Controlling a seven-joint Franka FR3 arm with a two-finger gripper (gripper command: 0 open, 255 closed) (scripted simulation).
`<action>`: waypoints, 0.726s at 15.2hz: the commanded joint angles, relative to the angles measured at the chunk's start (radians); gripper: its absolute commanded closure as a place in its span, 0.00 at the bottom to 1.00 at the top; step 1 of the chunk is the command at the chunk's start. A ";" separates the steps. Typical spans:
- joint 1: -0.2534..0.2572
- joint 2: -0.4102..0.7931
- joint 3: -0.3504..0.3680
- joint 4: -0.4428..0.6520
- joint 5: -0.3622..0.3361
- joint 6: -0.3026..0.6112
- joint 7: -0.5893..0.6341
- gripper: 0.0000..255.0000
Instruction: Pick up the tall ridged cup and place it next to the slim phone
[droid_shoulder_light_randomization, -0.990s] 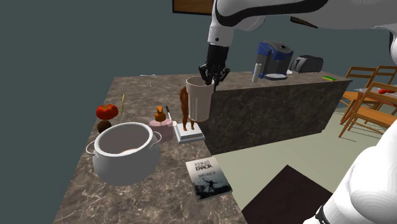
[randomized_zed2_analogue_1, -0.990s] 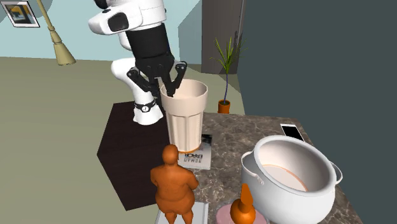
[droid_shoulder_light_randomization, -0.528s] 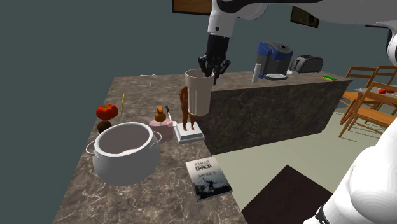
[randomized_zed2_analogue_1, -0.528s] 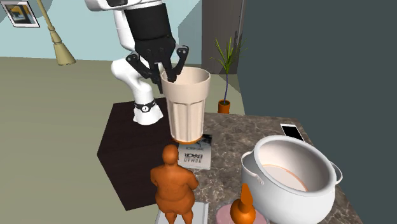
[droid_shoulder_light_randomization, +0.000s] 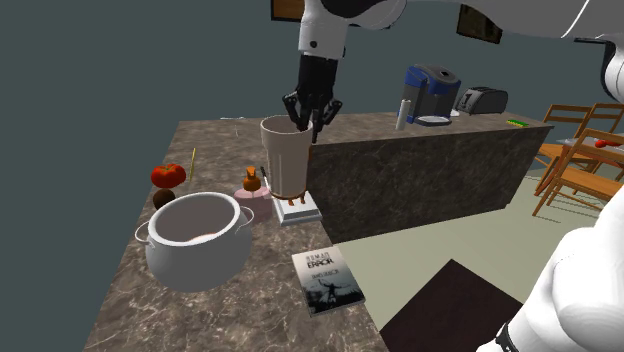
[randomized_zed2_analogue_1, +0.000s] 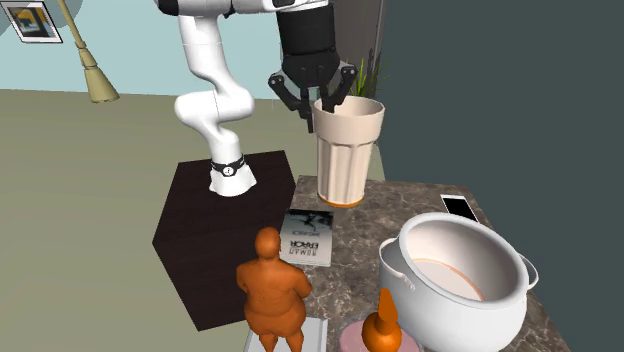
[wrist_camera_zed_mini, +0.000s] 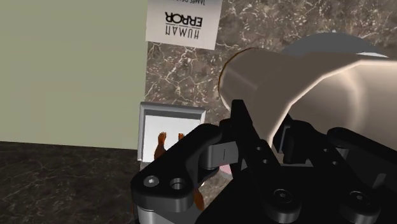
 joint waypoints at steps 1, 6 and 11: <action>0.024 0.020 0.026 0.026 -0.005 0.000 0.052 1.00; 0.086 0.067 0.087 0.079 -0.022 0.008 0.176 1.00; 0.157 0.143 0.145 0.168 -0.057 0.006 0.303 1.00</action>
